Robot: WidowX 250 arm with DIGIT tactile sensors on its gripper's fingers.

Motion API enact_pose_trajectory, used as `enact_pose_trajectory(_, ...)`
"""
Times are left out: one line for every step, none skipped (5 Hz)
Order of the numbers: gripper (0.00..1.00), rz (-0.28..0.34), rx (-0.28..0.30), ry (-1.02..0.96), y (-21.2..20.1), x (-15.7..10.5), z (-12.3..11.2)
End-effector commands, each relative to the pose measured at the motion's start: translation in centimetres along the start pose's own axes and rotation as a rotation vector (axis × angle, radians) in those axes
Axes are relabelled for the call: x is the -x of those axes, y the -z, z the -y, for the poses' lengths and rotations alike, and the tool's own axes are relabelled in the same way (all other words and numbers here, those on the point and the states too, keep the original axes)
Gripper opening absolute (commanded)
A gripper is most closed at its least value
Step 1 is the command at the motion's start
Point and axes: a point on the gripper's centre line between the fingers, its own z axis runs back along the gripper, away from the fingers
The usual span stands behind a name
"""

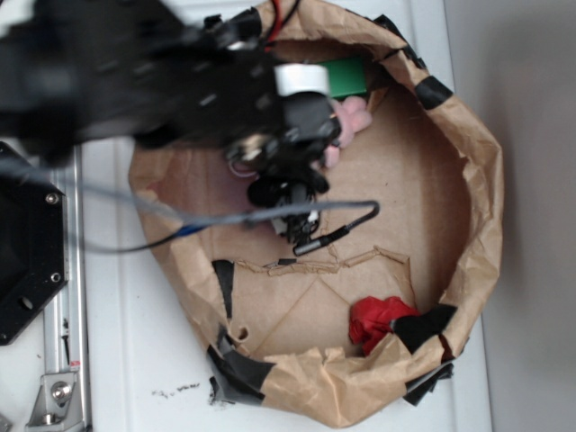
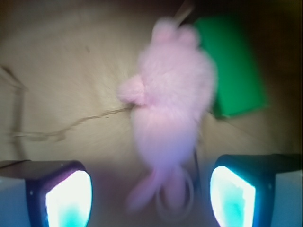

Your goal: Grab the pink bunny.

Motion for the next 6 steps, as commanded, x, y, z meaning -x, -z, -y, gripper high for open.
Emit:
enact_pose_trajectory(0.99,0.013,-0.004,0.036,-0.3,-4.5,-1.0)
enact_pose_trajectory(0.0,0.021,-0.023,-0.005,-0.8,-4.0,-0.8)
enact_pose_trajectory(0.0,0.042,-0.039,-0.015,-3.3,-3.6,-0.5)
enact_pose_trajectory(0.0,0.073,-0.043,-0.007,-8.3,-3.1,0.1)
enact_pose_trajectory(0.0,0.08,0.002,0.008,-13.4,-2.2,0.7)
enact_pose_trajectory(0.0,0.063,0.031,0.189,-16.4,-1.3,2.2)
